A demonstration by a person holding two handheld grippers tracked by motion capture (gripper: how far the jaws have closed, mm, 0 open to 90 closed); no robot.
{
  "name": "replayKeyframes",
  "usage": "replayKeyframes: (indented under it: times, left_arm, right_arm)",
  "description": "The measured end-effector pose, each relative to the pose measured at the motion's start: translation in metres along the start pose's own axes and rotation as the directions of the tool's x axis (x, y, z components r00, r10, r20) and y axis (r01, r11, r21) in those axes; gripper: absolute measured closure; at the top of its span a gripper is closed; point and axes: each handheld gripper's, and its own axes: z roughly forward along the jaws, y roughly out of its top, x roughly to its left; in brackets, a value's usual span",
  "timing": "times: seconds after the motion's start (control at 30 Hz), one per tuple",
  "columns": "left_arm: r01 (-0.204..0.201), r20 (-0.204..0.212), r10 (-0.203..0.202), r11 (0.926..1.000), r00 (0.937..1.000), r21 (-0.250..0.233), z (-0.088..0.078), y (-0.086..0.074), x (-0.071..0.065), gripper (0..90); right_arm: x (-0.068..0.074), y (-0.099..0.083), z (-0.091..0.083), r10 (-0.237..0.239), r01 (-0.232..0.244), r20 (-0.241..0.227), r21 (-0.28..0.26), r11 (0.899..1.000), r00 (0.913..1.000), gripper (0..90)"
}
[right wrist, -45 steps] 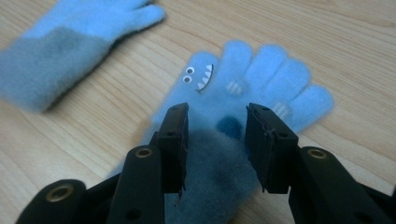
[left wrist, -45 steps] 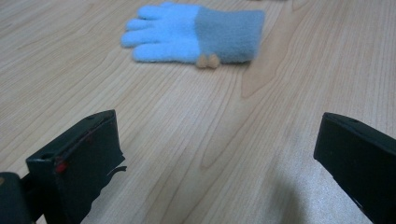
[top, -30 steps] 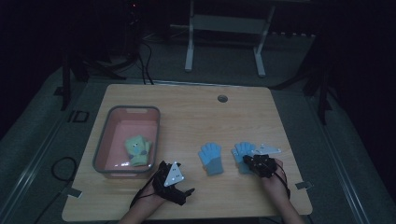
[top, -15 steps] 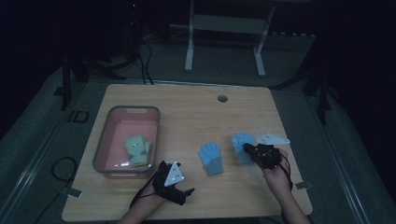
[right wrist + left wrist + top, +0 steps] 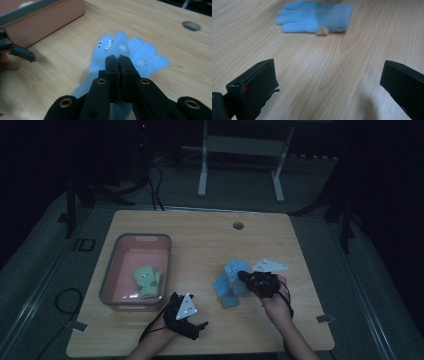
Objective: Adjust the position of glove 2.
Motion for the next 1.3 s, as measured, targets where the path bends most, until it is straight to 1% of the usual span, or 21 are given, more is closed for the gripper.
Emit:
replayKeyframes:
  times: [0.13, 0.2, 0.3, 0.37, 0.4, 0.57, 0.7, 0.77, 0.83, 1.03, 1.1, 1.23, 1.3]
  left_arm:
    - [-0.001, 0.0, 0.001, 1.0, 1.0, 0.001, 0.0, 0.0, 0.0, 1.0]
    - [-0.003, 0.0, 0.003, 1.0, 1.0, 0.002, 0.0, 0.0, 0.0, 1.0]
    - [-0.004, 0.0, 0.004, 1.0, 1.0, 0.003, 0.0, 0.0, 0.0, 1.0]
    - [-0.004, 0.001, 0.003, 1.0, 1.0, 0.003, 0.0, 0.0, 0.0, 0.9]
    - [-0.004, 0.0, 0.004, 1.0, 1.0, 0.003, 0.0, 0.0, 0.0, 1.0]
    - [-0.001, 0.001, 0.001, 1.0, 1.0, 0.001, 0.0, 0.0, 0.0, 1.0]
    - [-0.001, 0.001, 0.001, 1.0, 1.0, 0.002, 0.0, 0.0, 0.0, 0.9]
    - [-0.002, 0.001, 0.002, 1.0, 1.0, 0.003, 0.0, 0.0, -0.001, 1.0]
    - [-0.003, 0.0, 0.003, 1.0, 1.0, 0.004, 0.0, 0.0, -0.001, 1.0]
    - [-0.002, -0.001, 0.002, 1.0, 1.0, 0.004, 0.0, 0.0, 0.0, 0.9]
    - [-0.002, 0.0, 0.002, 1.0, 1.0, 0.002, 0.0, 0.0, 0.0, 1.0]
    - [-0.002, 0.002, 0.002, 1.0, 1.0, 0.003, 0.0, 0.0, -0.001, 0.9]
    - [-0.005, -0.003, 0.005, 1.0, 1.0, 0.005, 0.001, 0.0, -0.001, 0.9]
  right_arm:
    - [0.012, 0.001, 0.01, -0.02, 0.021, -0.027, 0.012, 1.0, 0.9994, 86.6]
    - [0.015, 0.001, 0.013, -0.019, 0.02, -0.047, 0.016, 1.0, 0.9987, 86.6]
    - [0.018, -0.001, 0.018, -0.024, 0.026, -0.062, 0.029, 0.999, 0.9978, 86.5]
    - [0.02, -0.004, 0.021, -0.036, 0.039, -0.066, 0.043, 0.998, 0.9972, 86.5]
    - [0.021, -0.006, 0.023, -0.037, 0.04, -0.069, 0.054, 0.998, 0.997, 86.5]
    - [0.021, -0.015, 0.03, -0.016, 0.022, -0.084, 0.074, 0.997, 0.9964, 86.4]
    - [0.023, -0.021, 0.036, -0.015, 0.023, -0.089, 0.095, 0.995, 0.9959, 86.4]
    - [0.023, -0.024, 0.04, -0.011, 0.02, -0.096, 0.102, 0.995, 0.9953, 86.3]
    - [0.023, -0.027, 0.043, -0.016, 0.026, -0.091, 0.114, 0.993, 0.9957, 86.1]
    - [0.02, -0.035, 0.053, -0.001, 0.015, -0.097, 0.148, 0.989, 0.9952, 84.9]
    - [0.019, -0.037, 0.056, 0.008, 0.007, -0.098, 0.154, 0.988, 0.9952, 84.3]
    - [0.02, -0.041, 0.059, 0.006, 0.011, -0.1, 0.165, 0.986, 0.995, 83.3]
    - [0.019, -0.043, 0.061, 0.017, 0.0, -0.103, 0.167, 0.986, 0.9946, 82.8]
